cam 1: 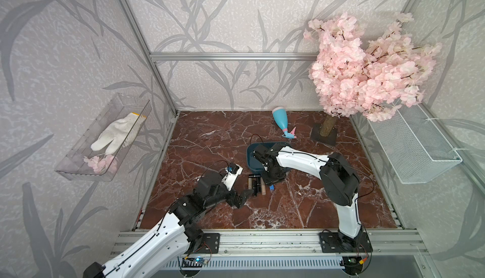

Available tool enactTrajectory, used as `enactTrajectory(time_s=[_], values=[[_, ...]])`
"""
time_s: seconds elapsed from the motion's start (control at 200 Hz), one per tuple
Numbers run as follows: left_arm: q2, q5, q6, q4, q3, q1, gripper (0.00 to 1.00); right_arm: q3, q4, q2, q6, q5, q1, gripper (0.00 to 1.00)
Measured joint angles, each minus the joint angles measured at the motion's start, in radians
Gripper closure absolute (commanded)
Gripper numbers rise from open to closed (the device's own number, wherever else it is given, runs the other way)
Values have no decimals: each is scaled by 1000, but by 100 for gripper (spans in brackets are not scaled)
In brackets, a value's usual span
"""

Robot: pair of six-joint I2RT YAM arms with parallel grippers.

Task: Put the lipstick into the storage box
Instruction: Pick up the lipstick at the center of the board.

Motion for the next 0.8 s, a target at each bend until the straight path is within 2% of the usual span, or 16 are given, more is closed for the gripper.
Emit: enactTrajectory(time_s=[0.425,0.695,0.8], values=[[18,0,6,-8,11,0,0,0,34,39,0,0,-10,63],[37,0,7,-7,15,0,0,0,43,50,-8,-6,-12,80],[48,0,8,-6,15,0,0,0,43,50,-9,-6,-12,83]])
